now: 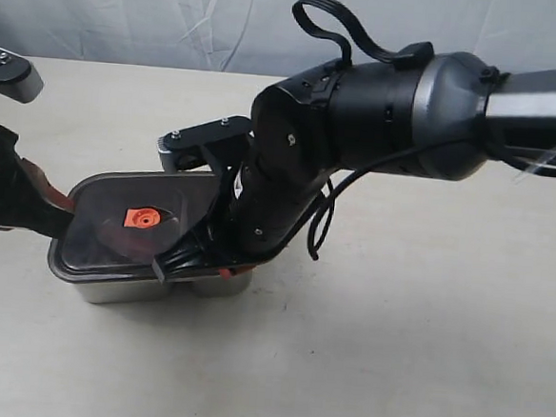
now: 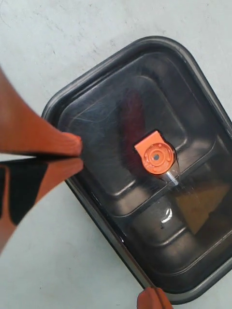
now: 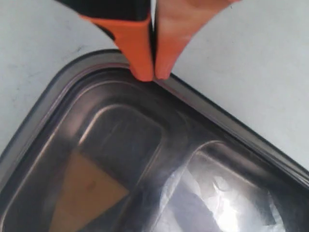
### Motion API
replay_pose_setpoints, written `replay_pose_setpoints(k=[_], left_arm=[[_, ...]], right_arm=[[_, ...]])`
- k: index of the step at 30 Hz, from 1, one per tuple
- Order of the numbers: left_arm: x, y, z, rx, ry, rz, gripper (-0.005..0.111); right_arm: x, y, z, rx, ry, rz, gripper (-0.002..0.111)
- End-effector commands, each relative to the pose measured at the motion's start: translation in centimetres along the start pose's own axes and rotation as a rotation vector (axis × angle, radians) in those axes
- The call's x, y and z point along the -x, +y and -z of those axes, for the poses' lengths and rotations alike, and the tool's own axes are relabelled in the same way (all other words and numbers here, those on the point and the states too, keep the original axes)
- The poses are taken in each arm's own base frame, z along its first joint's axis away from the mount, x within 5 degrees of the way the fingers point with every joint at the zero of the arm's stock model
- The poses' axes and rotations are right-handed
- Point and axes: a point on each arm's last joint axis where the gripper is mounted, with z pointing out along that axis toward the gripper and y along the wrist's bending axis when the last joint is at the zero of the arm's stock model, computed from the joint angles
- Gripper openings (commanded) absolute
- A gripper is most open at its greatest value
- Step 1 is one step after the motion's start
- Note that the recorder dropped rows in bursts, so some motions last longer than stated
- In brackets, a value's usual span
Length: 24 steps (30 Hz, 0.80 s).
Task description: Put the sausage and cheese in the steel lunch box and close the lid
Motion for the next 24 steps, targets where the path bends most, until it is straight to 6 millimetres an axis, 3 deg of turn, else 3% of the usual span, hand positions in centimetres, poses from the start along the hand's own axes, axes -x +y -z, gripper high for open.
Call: replay_pose_setpoints(k=[1,6,15,24], left_arm=[[0.1,0.0,-0.1,0.003,-0.014,-0.005,0.0],[0.3,0.2,-0.6,0.008,-0.024,0.0,0.0],[-1.0,0.5,-4.9,-0.072,0.086,0.037,0.0],[-1.6,0.8,-6.8,-0.099,0.168,0.059,0.0]], right_arm=[[0.3,0.0,0.1,0.003,-0.034,0.004,-0.001],[0.3,0.0,-0.4,0.0,-0.027,0.004,-0.001],[0.0,-0.3,-1.9,-0.012,0.012,0.006,-0.001],[0.0,-0.3,-1.9,-0.013,0.008,0.009,-0.001]])
